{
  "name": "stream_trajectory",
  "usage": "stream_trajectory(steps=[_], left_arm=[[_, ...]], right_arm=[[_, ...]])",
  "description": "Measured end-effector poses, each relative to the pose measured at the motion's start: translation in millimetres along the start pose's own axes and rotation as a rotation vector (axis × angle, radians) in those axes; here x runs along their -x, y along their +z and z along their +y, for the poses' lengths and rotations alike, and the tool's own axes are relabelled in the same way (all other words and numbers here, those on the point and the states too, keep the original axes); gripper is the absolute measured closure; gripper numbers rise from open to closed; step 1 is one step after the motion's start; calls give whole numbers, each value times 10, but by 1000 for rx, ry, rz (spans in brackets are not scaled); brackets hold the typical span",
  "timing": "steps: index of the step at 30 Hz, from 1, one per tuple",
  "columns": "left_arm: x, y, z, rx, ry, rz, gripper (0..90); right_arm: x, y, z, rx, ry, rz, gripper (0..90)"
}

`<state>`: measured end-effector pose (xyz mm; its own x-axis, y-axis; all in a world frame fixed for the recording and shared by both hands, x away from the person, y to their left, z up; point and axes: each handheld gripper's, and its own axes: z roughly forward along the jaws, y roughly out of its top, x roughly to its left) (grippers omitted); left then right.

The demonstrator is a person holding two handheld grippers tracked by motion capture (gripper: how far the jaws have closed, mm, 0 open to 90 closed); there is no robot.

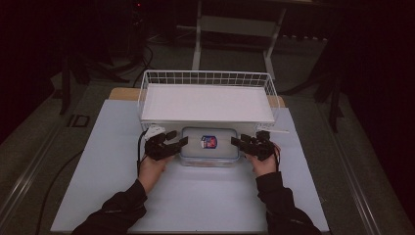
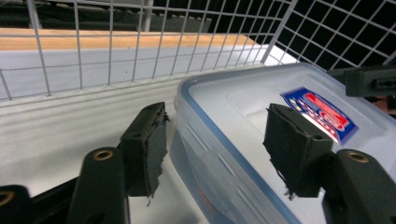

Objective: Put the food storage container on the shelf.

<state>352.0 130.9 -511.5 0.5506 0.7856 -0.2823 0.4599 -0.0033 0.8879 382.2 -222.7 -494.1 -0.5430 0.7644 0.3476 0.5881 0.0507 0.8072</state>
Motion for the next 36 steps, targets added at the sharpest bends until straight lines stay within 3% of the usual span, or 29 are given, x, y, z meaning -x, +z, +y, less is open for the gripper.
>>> stream_trajectory(steps=[1, 4, 8, 11, 17, 19, 22, 25, 31, 36], left_arm=[[-2, -30, 4, 0, 35, 0, 383], [13, -122, 15, 0, 25, -13, 382], [26, -243, 23, -18, 32, -28, 323], [50, -335, 9, -27, 49, -62, 263], [71, -498, -41, -24, 20, -132, 107], [88, -549, -59, -22, 25, -130, 21], [107, -612, -87, -17, 47, -126, 11], [112, -653, -116, -8, 61, -115, 10], [77, -639, -166, -15, 59, -101, 10], [55, -634, -192, -10, 52, -89, 10]], right_arm=[[-9, -16, -6, -1, -3, -1, 422], [-52, -86, -20, 3, -12, -2, 421], [-155, -224, -28, 17, -27, 11, 421], [-270, -320, -49, 26, -39, 31, 436], [-534, -403, -156, 15, -60, 99, 592], [-599, -387, -197, -12, -55, 129, 664], [-664, -320, -273, -62, -40, 169, 799], [-718, -230, -360, -111, -59, 181, 896], [-777, -30, -480, -181, -95, 176, 898], [-778, 71, -468, -185, -107, 159, 899]])
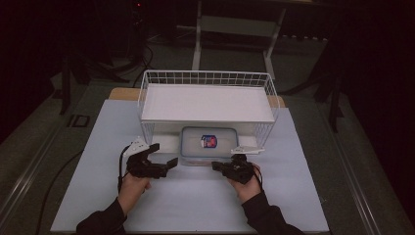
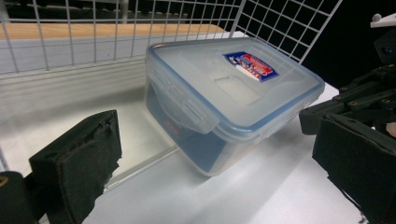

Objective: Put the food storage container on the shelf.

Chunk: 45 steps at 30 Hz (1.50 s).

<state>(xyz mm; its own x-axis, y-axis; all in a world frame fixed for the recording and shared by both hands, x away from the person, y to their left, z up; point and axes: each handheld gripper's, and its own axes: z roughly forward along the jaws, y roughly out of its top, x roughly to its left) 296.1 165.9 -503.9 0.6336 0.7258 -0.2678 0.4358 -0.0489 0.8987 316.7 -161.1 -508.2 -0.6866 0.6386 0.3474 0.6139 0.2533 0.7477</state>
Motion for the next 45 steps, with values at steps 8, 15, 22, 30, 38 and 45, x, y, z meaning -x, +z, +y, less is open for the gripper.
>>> stream_trajectory(steps=[8, 15, 22, 30, 38, 45], left_arm=[[-15, 16, -20, -1, 0, 18, 10], [-13, 19, -32, -2, 5, 26, 10], [-27, 16, -35, -1, 0, 27, 10], [-44, 24, -37, -8, 13, 34, 10], [-46, 3, -31, -2, 17, 37, 10], [-15, 5, -24, -1, 26, 30, 10]], right_arm=[[47, 131, 77, 18, 5, -19, 899], [87, 262, 186, 34, 20, -31, 899], [192, 339, 283, 39, 52, -58, 899], [282, 435, 410, 62, 78, -78, 899], [348, 507, 457, 71, 105, -86, 898], [304, 498, 425, 77, 98, -80, 831]])
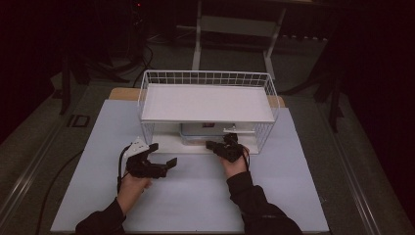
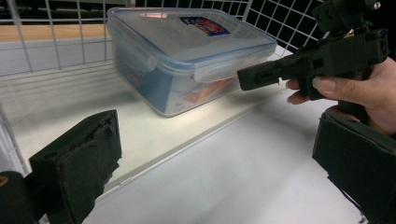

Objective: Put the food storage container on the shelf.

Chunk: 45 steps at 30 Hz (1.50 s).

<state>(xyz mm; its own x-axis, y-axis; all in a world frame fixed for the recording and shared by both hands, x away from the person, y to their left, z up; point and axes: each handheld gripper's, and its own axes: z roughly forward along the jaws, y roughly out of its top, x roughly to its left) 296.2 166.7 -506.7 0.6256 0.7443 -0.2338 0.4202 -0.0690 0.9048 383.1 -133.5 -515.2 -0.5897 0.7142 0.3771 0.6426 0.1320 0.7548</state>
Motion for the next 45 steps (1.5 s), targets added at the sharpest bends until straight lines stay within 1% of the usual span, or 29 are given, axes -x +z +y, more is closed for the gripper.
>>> stream_trajectory(steps=[1, 3, 5, 7, 9, 10, 11, 12, 14, 15, 17, 19, 21, 23, 25, 26, 28, 29, 30, 31, 34, 35, 36, 37, 40, 41, 42, 45], left_arm=[[6, -1, 3, 5, -3, -1, 10], [16, -3, 16, 0, -3, -11, 10], [29, -14, 26, 3, 4, -15, 10], [42, -23, 36, 6, 4, -24, 10], [52, -26, 46, 6, 10, -28, 10], [52, -26, 46, 6, 10, -28, 10], [62, -27, 52, 3, 10, -35, 10], [83, -30, 56, 2, 12, -42, 10], [112, -44, 64, -1, 24, -51, 10], [128, -53, 67, -2, 35, -53, 10], [156, -75, 69, 4, 47, -66, 10], [177, -101, 74, 1, 60, -70, 10], [187, -126, 73, -4, 51, -75, 10], [190, -162, 66, -10, 49, -79, 10], [194, -204, 53, -16, 48, -80, 10], [194, -204, 53, -16, 48, -80, 10], [195, -231, 44, -20, 48, -80, 10], [201, -301, 25, -24, 48, -80, 10], [201, -301, 25, -24, 48, -80, 10], [202, -324, 21, -25, 48, -80, 10], [201, -373, 15, -27, 50, -80, 10], [196, -414, 7, -24, 51, -78, 10], [186, -455, -5, -29, 47, -79, 10], [186, -455, -5, -29, 47, -79, 10], [167, -535, -42, -31, 43, -86, 10], [167, -535, -42, -31, 43, -86, 10], [158, -585, -60, -32, 39, -90, 10], [154, -636, -72, -28, 33, -94, 10]], right_arm=[[-21, -18, -8, 3, -8, -2, 808], [-56, -60, -18, 8, -10, 3, 742], [-86, -103, -28, 15, -15, 10, 640], [-117, -160, -45, 25, -48, 12, 547], [-139, -203, -67, 16, -61, 23, 459], [-139, -203, -67, 16, -61, 23, 459], [-147, -225, -82, 14, -65, 26, 424], [-163, -293, -121, 17, -73, 61, 299], [-174, -354, -151, 16, -83, 88, 242], [-178, -379, -163, 21, -78, 98, 240], [-191, -435, -194, 19, -91, 114, 193], [-211, -496, -234, 31, -113, 103, 189], [-224, -554, -275, 37, -132, 87, 189], [-230, -616, -312, 37, -139, 91, 189], [-242, -692, -358, 49, -147, 79, 188], [-247, -717, -373, 52, -150, 81, 188], [-247, -717, -373, 52, -150, 81, 188], [-264, -833, -432, 61, -167, 66, 188], [-264, -833, -432, 61, -167, 66, 188], [-263, -905, -457, 68, -170, 58, 187], [-258, -942, -468, 78, -170, 57, 187], [-255, -984, -480, 78, -166, 58, 188], [-242, -1069, -519, 86, -169, 51, 187], [-242, -1069, -519, 86, -169, 51, 187], [-226, -1159, -581, 91, -164, 43, 187], [-226, -1159, -581, 91, -164, 43, 187], [-209, -1231, -623, 96, -173, 29, 186], [-185, -1308, -652, 106, -179, 25, 178]])
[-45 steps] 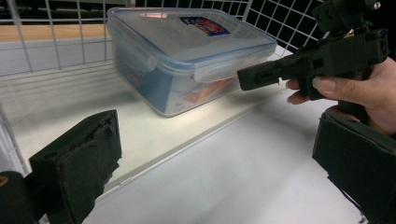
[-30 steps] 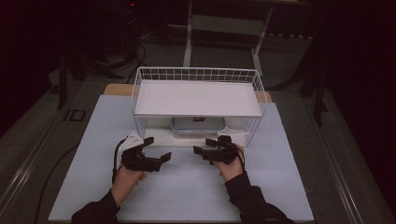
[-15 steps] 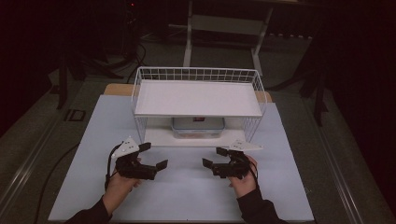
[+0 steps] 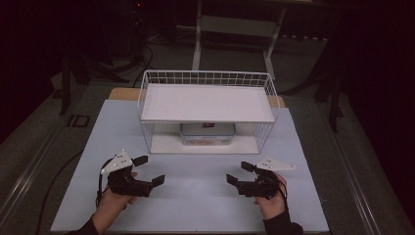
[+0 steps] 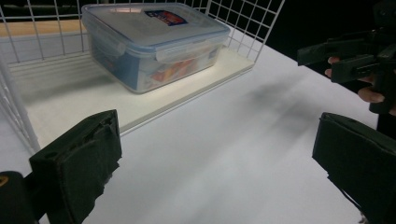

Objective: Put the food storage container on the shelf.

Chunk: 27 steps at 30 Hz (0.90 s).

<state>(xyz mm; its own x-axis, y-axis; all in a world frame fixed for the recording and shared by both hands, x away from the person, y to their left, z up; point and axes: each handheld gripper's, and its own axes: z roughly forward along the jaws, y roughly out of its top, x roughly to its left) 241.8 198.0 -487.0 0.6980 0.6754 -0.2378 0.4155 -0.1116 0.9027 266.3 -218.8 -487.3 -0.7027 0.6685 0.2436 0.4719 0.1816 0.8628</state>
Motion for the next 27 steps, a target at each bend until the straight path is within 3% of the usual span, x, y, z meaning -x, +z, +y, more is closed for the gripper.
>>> stream_trajectory(steps=[14, 22, 27], left_arm=[[60, -203, -90, -9, 44, -16, 10], [39, -279, -159, -13, 52, -1, 10], [32, -282, -195, -9, 45, 2, 10]], right_arm=[[91, -336, -224, -15, -36, -48, 181], [146, -494, -347, -19, -37, -70, 182], [204, -581, -405, -4, -12, -62, 179]])
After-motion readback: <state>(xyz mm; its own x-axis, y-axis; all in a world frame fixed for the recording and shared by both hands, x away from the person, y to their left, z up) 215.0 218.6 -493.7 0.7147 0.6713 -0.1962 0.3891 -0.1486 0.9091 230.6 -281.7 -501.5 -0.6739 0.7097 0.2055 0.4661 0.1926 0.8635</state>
